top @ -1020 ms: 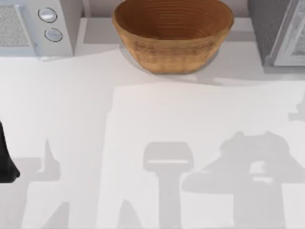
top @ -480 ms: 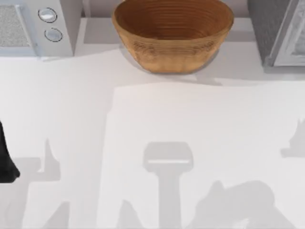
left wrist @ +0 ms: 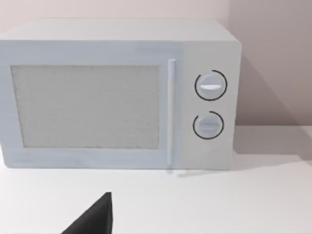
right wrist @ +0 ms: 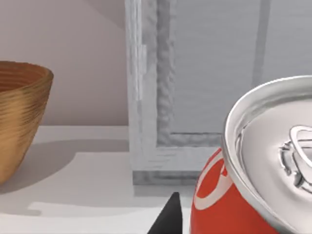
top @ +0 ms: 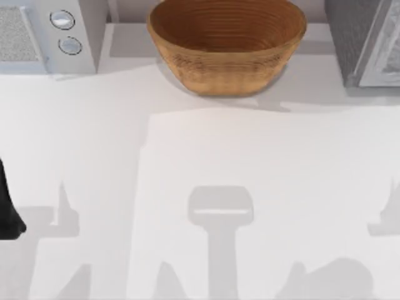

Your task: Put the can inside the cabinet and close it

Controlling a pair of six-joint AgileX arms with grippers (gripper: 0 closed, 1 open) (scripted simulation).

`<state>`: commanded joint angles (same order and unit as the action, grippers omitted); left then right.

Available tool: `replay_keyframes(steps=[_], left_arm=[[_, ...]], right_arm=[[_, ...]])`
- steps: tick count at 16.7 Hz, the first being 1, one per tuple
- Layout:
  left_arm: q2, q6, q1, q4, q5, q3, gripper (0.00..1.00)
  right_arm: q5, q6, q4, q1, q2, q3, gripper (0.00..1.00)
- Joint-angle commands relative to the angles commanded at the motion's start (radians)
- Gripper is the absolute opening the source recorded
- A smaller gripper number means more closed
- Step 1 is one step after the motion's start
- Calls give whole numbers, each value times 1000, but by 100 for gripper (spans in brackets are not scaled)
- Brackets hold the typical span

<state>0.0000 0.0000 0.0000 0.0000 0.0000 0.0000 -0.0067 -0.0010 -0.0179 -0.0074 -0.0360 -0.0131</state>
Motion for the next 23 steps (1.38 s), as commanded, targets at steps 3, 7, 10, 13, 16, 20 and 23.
replay_keyframes(steps=[3,7,10,13,16,20,23], left_arm=[[0,0,0,0,0,0,100],[0,0,0,0,0,0,100],[0,0,0,0,0,0,100],[0,0,0,0,0,0,100],[0,0,0,0,0,0,100],[0,0,0,0,0,0,100],[0,0,0,0,0,0,100]], right_arm=[[7,1,18,7,36,13,0],[5,3,16,4,32,10,0],[8,3,24,8,9,-20,0],[22,4,52,20,-82,-139,0],[43,6,98,40,-224,-327,0],[80,8,175,75,-466,-646,0],[110,11,238,103,-666,-909,0]])
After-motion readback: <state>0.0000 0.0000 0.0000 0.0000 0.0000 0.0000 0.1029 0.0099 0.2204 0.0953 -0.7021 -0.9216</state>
